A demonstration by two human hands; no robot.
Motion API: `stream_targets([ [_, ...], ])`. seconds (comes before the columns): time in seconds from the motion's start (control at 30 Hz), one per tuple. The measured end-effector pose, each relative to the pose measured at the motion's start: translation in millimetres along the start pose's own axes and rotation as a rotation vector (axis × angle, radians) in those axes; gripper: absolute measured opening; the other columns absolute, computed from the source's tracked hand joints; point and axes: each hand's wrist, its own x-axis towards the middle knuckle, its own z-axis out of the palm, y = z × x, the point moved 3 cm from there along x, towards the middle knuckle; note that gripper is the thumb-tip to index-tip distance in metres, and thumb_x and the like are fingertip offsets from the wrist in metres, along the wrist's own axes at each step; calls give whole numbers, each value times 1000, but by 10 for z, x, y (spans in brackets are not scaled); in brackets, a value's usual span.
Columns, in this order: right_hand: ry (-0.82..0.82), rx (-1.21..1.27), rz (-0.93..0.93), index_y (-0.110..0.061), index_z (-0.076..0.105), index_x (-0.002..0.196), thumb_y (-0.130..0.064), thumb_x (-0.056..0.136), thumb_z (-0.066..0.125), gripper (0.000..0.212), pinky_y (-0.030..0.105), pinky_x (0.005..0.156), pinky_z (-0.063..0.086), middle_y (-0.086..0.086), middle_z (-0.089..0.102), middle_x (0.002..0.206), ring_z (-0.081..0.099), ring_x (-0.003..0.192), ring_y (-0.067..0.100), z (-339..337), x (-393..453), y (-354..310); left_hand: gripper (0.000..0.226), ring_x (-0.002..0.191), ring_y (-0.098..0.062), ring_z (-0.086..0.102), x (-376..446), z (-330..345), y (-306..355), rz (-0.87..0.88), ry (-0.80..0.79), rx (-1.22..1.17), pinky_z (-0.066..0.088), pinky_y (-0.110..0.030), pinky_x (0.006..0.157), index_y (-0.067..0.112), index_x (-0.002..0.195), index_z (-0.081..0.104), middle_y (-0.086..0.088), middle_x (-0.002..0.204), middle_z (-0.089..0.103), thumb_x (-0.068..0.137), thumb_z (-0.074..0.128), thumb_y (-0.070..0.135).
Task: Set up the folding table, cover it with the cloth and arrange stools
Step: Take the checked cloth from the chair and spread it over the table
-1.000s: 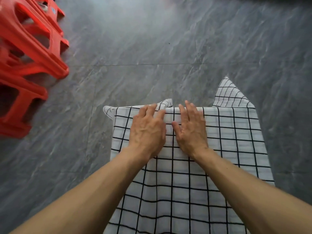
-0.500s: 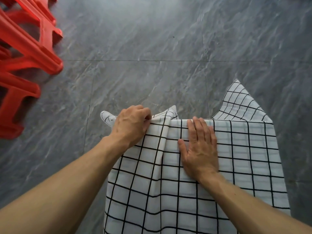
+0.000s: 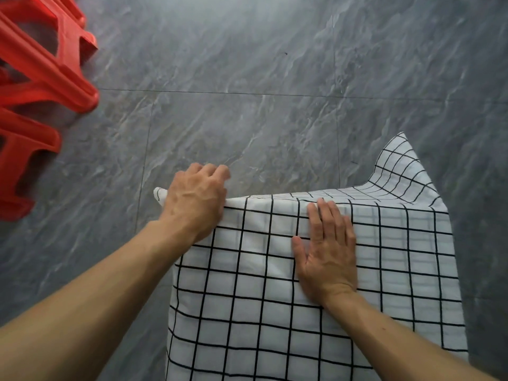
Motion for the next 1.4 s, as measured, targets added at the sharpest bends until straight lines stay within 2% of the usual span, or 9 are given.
stream_targets([
  [0.13, 6, 0, 0, -10, 34, 150, -45, 93, 39, 67, 50, 120, 16, 8, 28, 158, 20, 149, 25, 14, 15, 10, 37, 113, -28, 53, -37, 95, 668, 230, 89, -28, 43, -40, 95, 14, 123, 56, -7, 123, 61, 86, 54, 18],
  [0.27, 15, -5, -7, -8, 36, 149, -44, 93, 36, 67, 50, 119, 18, 9, 30, 158, 23, 148, 26, 23, 10, 22, 60, 136, -29, 38, -301, 447, 1043, 434, -105, -2, 28, -45, 114, 14, 147, 36, -8, 149, 41, 90, 48, 28],
  [0.33, 26, 0, -10, -8, 37, 149, -45, 93, 38, 66, 50, 119, 19, 9, 31, 157, 25, 147, 26, 12, 17, 15, 60, 141, -28, 34, -389, 584, 644, 359, -104, 91, 21, -49, 116, 23, 150, 30, -4, 155, 34, 95, 39, 44],
  [0.53, 12, -12, -11, -10, 33, 150, -45, 94, 38, 67, 50, 119, 17, 8, 29, 158, 21, 148, 26, 24, 10, 16, 83, 142, -32, 27, -641, 502, -869, -512, -248, 95, 17, -56, 116, 14, 148, 32, -14, 156, 29, 92, 2, 67],
  [0.73, 22, 1, -1, -10, 34, 149, -45, 93, 38, 67, 50, 119, 17, 8, 30, 157, 22, 147, 26, 33, 11, 0, 65, 143, -31, 28, -650, 404, -147, -249, 39, 15, 21, -51, 117, 10, 148, 33, -14, 155, 31, 97, 25, 50],
  [0.93, 48, -15, -20, -11, 34, 149, -47, 93, 36, 67, 47, 120, 14, 7, 31, 156, 21, 147, 25, 51, -16, -1, 67, 149, -28, 17, -639, 699, 623, 160, 2, 72, 14, -51, 120, 15, 153, 24, -9, 162, 18, 96, 33, 49],
  [1.1, 23, -16, -14, -14, 27, 152, -49, 94, 29, 68, 43, 122, 7, 4, 24, 159, 13, 149, 22, 71, -47, 7, 74, 150, -27, 9, -810, 792, -28, -104, 4, 10, 15, -50, 119, 28, 156, 12, -4, 164, 8, 92, 22, 64],
  [1.23, -3, -28, -15, -15, 22, 153, -51, 94, 25, 69, 42, 122, 3, 3, 20, 160, 8, 150, 21, 76, -53, 14, 83, 151, -26, 1, -1135, 765, -424, -456, -43, -70, 10, -47, 121, 14, 156, 4, -10, 164, -1, 92, 13, 66],
  [1.4, -66, 14, -15, -13, 20, 154, -56, 89, 14, 78, 39, 122, -4, 5, 15, 163, 4, 150, 21, 27, -69, -3, 73, 150, -26, 5, -1297, 511, 4, -325, 82, -140, 10, -45, 122, 10, 155, 13, -11, 164, 6, 98, 23, 54],
])
